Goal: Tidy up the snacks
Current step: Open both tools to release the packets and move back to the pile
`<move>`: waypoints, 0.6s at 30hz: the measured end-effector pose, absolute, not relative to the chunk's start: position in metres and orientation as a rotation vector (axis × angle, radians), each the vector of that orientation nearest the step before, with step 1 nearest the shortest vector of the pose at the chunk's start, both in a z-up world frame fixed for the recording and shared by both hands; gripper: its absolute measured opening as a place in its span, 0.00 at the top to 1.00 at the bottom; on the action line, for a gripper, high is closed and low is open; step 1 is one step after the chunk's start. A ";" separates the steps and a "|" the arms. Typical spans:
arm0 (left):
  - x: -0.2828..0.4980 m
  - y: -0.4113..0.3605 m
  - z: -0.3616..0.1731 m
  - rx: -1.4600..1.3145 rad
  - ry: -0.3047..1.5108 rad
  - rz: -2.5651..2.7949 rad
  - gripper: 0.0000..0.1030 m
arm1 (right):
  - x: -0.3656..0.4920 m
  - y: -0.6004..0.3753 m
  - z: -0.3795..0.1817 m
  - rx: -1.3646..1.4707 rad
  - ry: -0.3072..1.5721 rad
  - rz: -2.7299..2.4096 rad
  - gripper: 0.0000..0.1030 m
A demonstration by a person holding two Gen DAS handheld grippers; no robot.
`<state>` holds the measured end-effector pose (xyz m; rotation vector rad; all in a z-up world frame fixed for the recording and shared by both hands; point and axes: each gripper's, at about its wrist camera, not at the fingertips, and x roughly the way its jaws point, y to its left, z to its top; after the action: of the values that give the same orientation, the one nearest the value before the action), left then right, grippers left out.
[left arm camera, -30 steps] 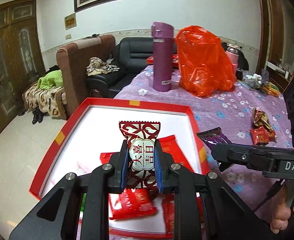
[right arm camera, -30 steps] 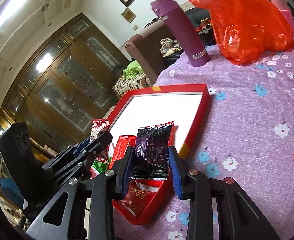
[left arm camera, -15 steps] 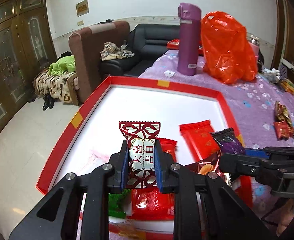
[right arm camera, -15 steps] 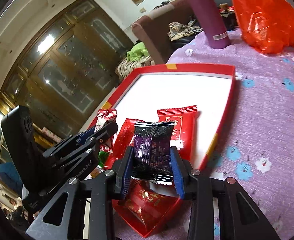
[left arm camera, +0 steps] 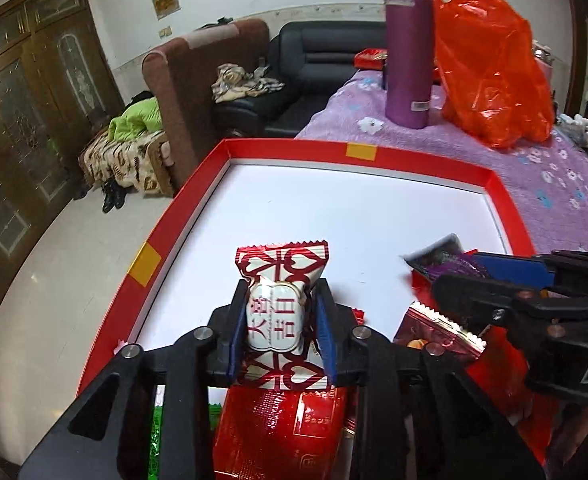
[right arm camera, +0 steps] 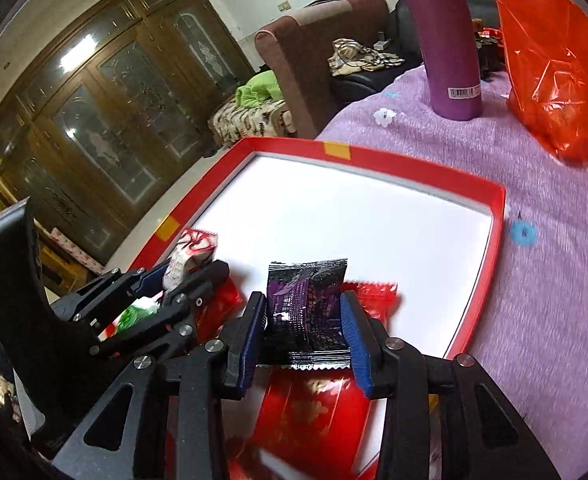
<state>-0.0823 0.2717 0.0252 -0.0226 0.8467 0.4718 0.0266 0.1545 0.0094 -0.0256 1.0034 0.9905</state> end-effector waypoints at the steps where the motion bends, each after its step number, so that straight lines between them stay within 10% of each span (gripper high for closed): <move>1: -0.083 0.271 0.026 -0.017 0.849 0.494 0.58 | 0.029 0.152 0.009 -0.020 1.012 0.983 0.61; 4: -0.089 0.269 0.031 0.002 0.834 0.543 0.32 | 0.040 0.128 0.019 0.051 1.007 0.973 0.52; 18: -0.106 0.195 0.078 0.067 0.727 0.425 0.24 | 0.167 -0.107 0.049 0.221 0.840 0.359 0.27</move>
<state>-0.1062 0.1950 0.0785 0.0667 0.7267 0.4253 0.1671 -0.1067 0.0490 0.2207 0.8405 0.3589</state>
